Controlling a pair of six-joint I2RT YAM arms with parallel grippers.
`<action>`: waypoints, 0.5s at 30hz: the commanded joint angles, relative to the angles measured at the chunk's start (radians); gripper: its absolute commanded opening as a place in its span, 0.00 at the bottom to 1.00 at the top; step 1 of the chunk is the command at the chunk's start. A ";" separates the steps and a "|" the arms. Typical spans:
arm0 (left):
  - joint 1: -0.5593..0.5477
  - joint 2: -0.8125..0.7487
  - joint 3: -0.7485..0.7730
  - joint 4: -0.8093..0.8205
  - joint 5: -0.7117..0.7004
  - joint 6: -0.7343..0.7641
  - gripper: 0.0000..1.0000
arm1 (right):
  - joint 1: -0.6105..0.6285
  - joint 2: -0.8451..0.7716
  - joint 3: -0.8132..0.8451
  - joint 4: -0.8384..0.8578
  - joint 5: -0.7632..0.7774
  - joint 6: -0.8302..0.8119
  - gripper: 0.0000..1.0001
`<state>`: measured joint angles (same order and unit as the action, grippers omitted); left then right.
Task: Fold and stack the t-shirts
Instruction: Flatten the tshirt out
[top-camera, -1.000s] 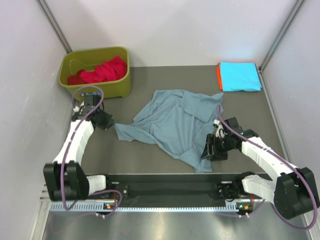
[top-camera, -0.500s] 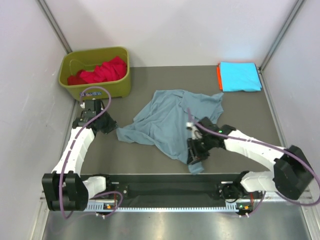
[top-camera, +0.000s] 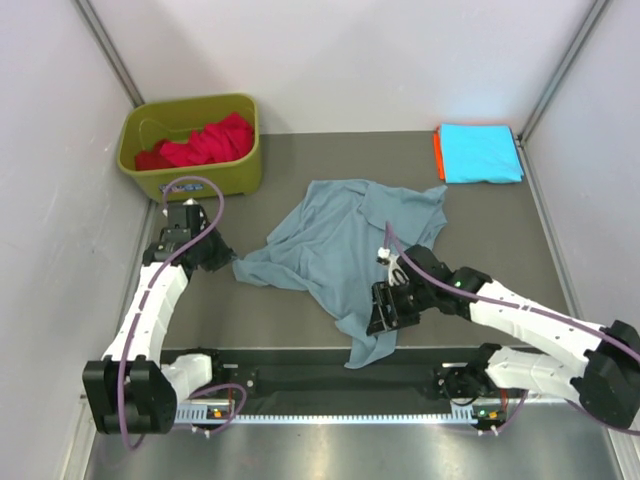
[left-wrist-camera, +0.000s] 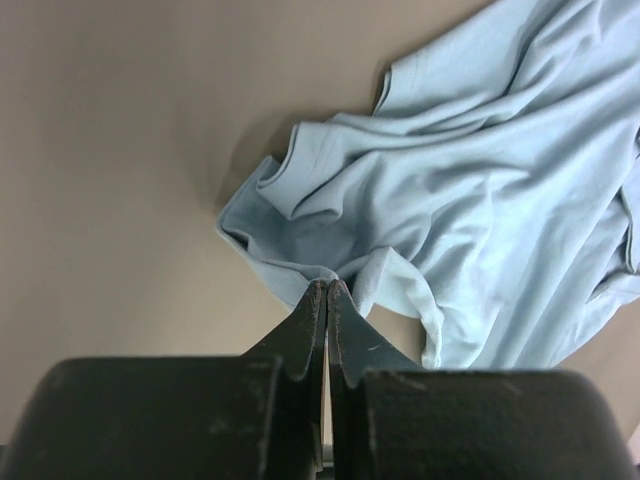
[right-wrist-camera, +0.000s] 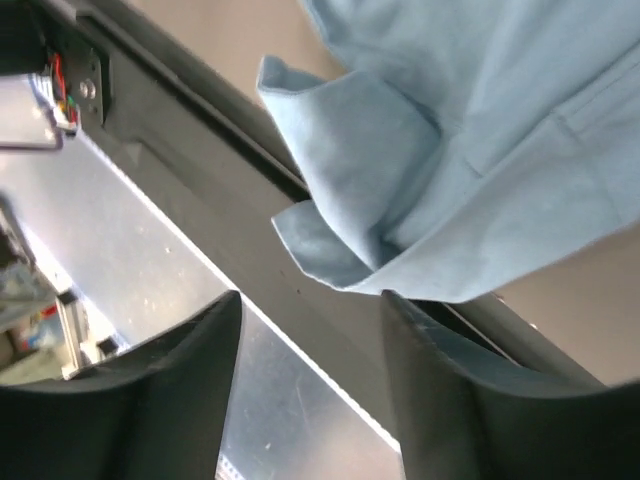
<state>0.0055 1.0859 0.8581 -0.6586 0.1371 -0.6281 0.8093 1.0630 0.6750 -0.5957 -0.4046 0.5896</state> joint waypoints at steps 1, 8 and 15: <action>-0.002 -0.020 -0.024 0.023 0.039 0.007 0.00 | 0.023 0.015 -0.037 0.164 -0.098 0.052 0.53; -0.002 -0.020 -0.013 0.030 0.033 -0.002 0.00 | 0.166 0.097 0.115 -0.105 0.143 0.124 0.60; -0.002 0.002 -0.030 0.042 0.027 -0.007 0.00 | 0.218 -0.050 0.049 -0.128 0.326 0.453 0.65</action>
<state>0.0055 1.0885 0.8394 -0.6544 0.1642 -0.6300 1.0046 1.0641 0.7330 -0.7033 -0.1913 0.8532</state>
